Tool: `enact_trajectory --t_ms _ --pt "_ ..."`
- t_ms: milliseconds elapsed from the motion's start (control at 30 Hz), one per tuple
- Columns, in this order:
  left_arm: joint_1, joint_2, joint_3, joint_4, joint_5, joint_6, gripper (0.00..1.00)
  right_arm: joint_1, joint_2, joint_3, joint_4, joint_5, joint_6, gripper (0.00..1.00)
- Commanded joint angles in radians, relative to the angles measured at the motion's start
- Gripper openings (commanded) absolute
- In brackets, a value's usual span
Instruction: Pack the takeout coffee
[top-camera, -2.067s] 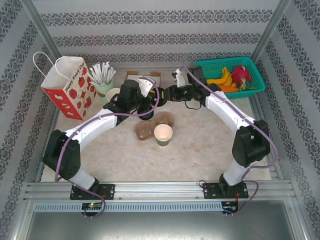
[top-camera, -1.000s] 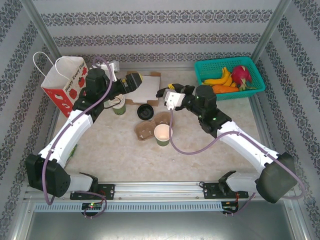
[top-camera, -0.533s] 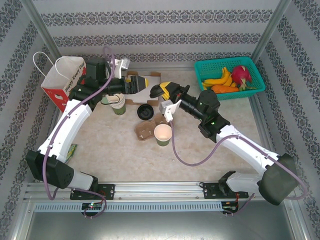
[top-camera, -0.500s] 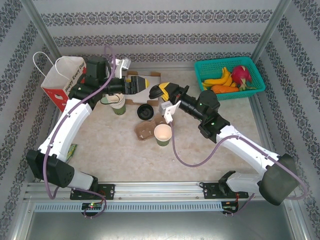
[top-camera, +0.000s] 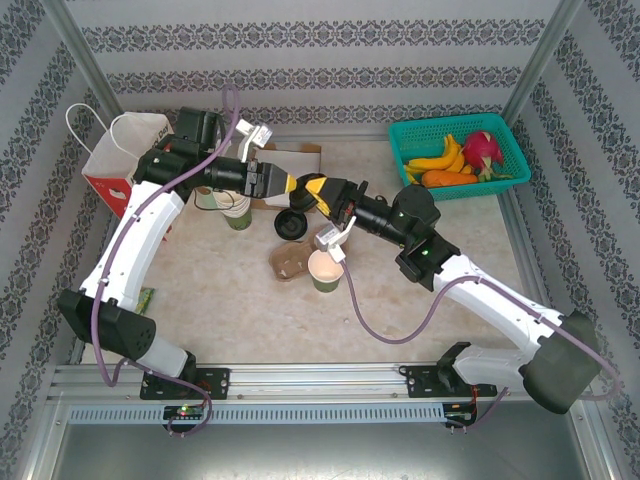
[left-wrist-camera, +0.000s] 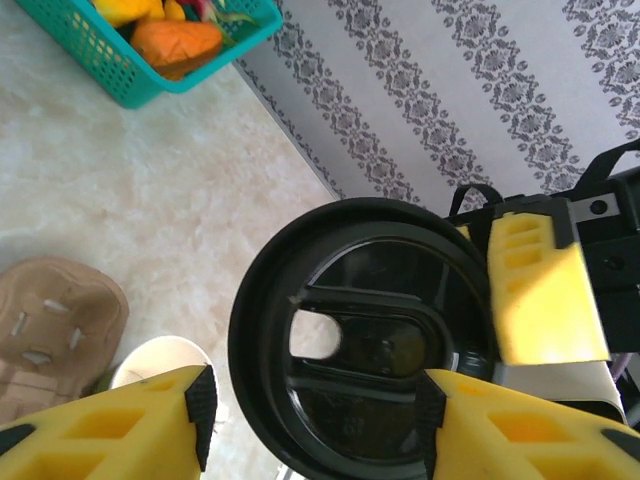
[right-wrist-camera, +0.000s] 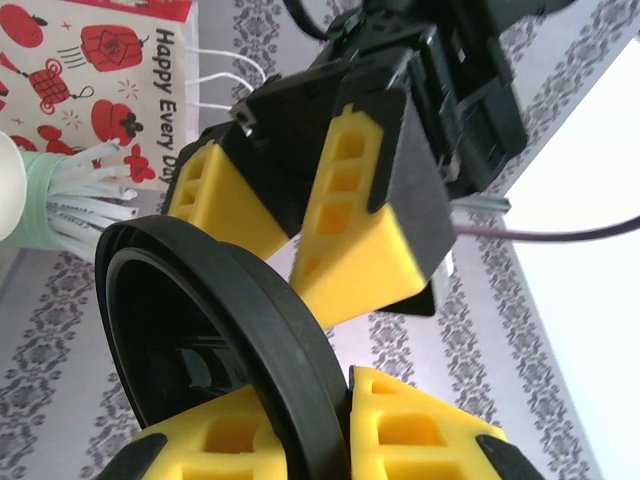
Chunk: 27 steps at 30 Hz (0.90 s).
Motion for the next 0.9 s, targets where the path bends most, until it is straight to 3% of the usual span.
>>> enact_trajectory --t_ms 0,100,267,567,867 --pt "0.007 0.009 0.044 -0.092 0.061 0.083 0.55 0.023 -0.018 -0.005 0.031 -0.077 -0.067 0.00" --pt "0.008 0.017 0.066 -0.135 0.073 0.126 0.52 0.038 -0.013 -0.001 0.029 -0.096 -0.084 0.00" --pt "0.008 0.030 0.087 -0.207 0.077 0.199 0.39 0.052 -0.003 0.016 0.029 -0.107 -0.097 0.00" --pt "0.008 0.038 0.095 -0.295 0.144 0.354 0.35 0.064 -0.008 0.022 0.038 -0.130 -0.047 0.00" --pt "0.007 0.070 0.104 -0.308 0.176 0.363 0.19 0.070 -0.007 0.028 0.044 -0.136 -0.048 0.00"
